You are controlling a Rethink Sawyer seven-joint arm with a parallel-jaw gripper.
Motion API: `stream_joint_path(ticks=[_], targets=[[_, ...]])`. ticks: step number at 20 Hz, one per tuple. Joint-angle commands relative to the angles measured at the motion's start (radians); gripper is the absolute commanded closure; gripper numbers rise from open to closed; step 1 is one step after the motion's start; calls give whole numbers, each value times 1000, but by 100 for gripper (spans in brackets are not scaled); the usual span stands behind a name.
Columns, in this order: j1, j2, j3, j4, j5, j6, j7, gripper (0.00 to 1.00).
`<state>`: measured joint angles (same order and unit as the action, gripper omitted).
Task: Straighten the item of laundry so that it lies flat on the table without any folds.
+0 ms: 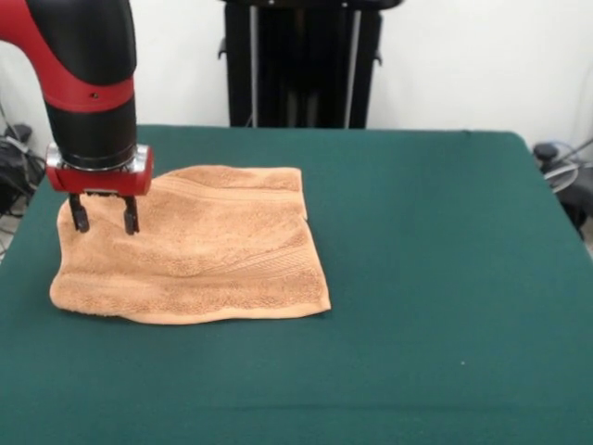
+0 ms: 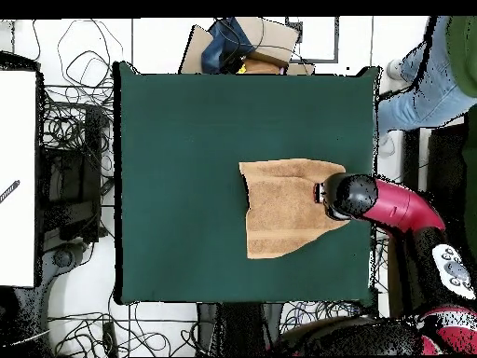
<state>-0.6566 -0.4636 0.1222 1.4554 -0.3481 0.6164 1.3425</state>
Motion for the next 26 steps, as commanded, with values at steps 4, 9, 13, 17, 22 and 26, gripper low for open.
stream_joint_path(ticks=[4, 9, 13, 17, 22, 26], targets=[[91, 30, -39, -37, 119, 43, 275, 0], [103, 22, -62, -10, 142, 20, 263, 0], [100, 17, -73, 7, 159, 9, 244, 0], [94, 24, -79, 21, 173, -16, 236, 0], [97, 32, -89, 35, 180, -53, 235, 0], [109, 28, -96, 48, 182, -69, 252, 0]])
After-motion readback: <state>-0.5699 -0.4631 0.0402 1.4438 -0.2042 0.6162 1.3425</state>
